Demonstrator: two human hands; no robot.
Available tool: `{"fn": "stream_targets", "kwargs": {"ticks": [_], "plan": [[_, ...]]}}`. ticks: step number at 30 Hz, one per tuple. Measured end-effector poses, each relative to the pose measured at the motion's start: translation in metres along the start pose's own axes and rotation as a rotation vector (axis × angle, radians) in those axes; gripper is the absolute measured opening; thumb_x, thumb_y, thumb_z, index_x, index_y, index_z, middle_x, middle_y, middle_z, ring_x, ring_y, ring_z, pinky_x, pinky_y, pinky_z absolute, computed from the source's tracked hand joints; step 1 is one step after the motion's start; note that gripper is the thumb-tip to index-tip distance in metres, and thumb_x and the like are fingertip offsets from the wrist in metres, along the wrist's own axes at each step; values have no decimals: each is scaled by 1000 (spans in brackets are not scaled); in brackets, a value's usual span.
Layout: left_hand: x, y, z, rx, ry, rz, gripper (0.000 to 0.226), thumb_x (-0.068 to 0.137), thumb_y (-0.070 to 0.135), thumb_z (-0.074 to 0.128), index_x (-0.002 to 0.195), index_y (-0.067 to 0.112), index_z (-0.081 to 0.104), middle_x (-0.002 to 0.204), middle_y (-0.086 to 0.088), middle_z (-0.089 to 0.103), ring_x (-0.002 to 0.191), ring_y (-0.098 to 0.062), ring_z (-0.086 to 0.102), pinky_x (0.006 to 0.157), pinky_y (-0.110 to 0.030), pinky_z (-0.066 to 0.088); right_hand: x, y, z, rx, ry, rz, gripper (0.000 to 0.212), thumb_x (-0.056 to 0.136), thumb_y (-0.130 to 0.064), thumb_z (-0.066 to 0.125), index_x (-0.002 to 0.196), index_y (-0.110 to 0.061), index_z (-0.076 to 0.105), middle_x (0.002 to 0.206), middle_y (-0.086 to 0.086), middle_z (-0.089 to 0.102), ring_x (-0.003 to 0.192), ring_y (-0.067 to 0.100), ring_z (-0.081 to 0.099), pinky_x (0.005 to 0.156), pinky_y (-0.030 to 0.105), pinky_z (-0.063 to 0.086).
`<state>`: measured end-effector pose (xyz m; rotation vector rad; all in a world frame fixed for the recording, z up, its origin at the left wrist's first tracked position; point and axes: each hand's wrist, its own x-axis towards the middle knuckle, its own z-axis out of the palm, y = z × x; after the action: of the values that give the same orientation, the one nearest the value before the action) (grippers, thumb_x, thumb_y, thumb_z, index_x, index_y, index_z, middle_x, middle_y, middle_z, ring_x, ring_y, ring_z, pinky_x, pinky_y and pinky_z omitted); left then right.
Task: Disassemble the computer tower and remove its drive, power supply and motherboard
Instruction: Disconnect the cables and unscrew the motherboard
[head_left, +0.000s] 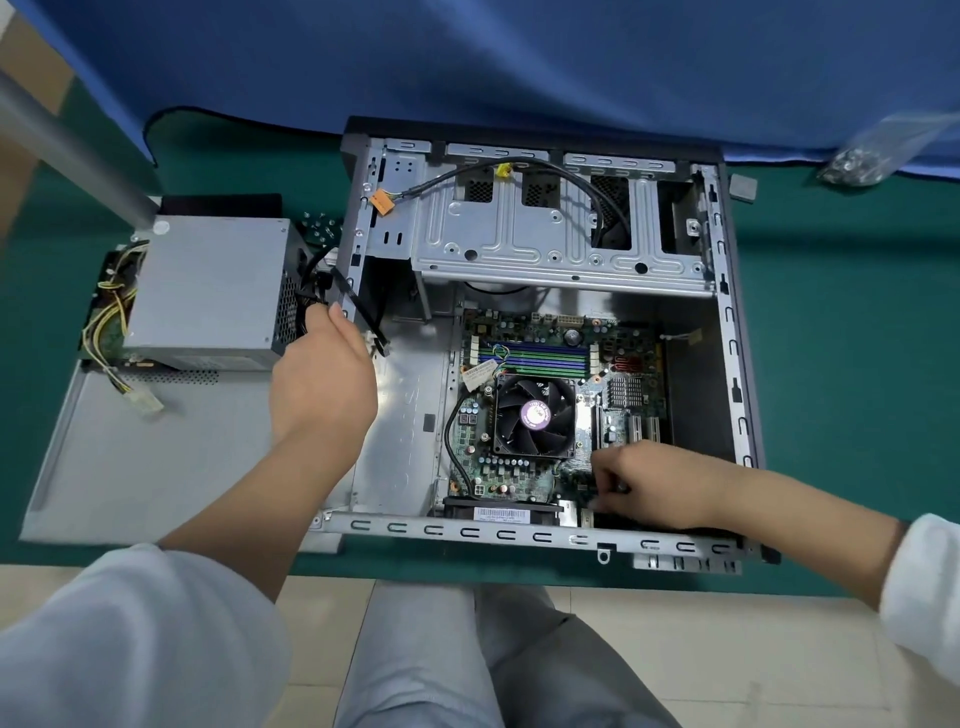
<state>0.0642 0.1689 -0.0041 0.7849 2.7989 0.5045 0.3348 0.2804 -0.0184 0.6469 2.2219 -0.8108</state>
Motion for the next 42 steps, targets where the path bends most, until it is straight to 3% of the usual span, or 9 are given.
{"fn": "stream_targets", "kwargs": {"ticks": [4, 8, 13, 18, 22, 27, 31, 37, 42], "plan": [[0, 0, 1, -9, 7, 1, 37, 103, 28, 17, 105, 3, 45, 72, -11, 43, 66, -30, 38, 60, -38, 27, 1, -3, 7, -212, 50, 115, 39, 97, -55, 29, 90, -20, 43, 68, -6, 45, 64, 18, 47, 55, 30, 38], [1, -1, 2, -15, 8, -7, 37, 103, 29, 17, 104, 5, 45, 70, -9, 42, 65, -30, 37, 60, -38, 28, 3, -3, 10, -271, 147, 190, 40, 96, -55, 33, 105, -22, 52, 90, 1, 63, 84, 24, 60, 59, 29, 41], [0, 0, 1, -25, -4, -15, 37, 103, 29, 17, 103, 4, 45, 58, 0, 32, 59, -26, 34, 58, -37, 27, 2, -2, 12, -278, 286, 167, 22, 93, -47, 48, 99, -26, 53, 90, -4, 65, 82, 20, 60, 59, 26, 41], [0, -1, 0, -30, -10, -17, 37, 103, 29, 17, 103, 5, 44, 58, 0, 32, 60, -27, 35, 58, -37, 28, 4, -2, 13, 62, 144, 190, 11, 91, -34, 55, 86, -25, 57, 83, -6, 61, 75, 13, 56, 62, 29, 48], [0, -1, 1, -25, -7, -19, 37, 103, 30, 17, 103, 5, 44, 58, -1, 33, 57, -25, 34, 57, -37, 28, 5, -2, 17, -77, 144, 219, 30, 98, -44, 37, 85, -21, 51, 79, -2, 58, 74, 20, 56, 56, 28, 38], [1, -2, 2, -8, -8, -13, 38, 103, 29, 16, 105, 4, 45, 60, -1, 34, 60, -27, 36, 58, -37, 28, 4, -3, 14, -138, 152, 142, 18, 97, -32, 40, 110, -25, 50, 94, -1, 66, 84, 22, 60, 61, 28, 42], [2, -2, 3, 0, -3, -3, 38, 103, 29, 16, 106, 4, 45, 62, -4, 37, 63, -29, 39, 58, -37, 28, 3, -4, 12, -126, 125, 118, 17, 93, -28, 44, 109, -26, 51, 84, -6, 58, 75, 17, 52, 61, 27, 43], [2, -3, 4, -12, 23, 19, 38, 103, 29, 16, 106, 5, 45, 70, -8, 43, 66, -30, 40, 60, -38, 30, 1, 0, 11, -37, 34, 38, 11, 92, -23, 47, 95, -33, 47, 96, -12, 60, 85, 12, 54, 69, 30, 46], [1, -3, 5, 0, 26, 13, 37, 103, 30, 17, 103, 6, 46, 66, -5, 39, 65, -29, 38, 60, -37, 28, 1, 0, 11, -92, 43, 86, 7, 93, -26, 47, 91, -32, 42, 91, -12, 58, 79, 13, 50, 59, 28, 36]]}}
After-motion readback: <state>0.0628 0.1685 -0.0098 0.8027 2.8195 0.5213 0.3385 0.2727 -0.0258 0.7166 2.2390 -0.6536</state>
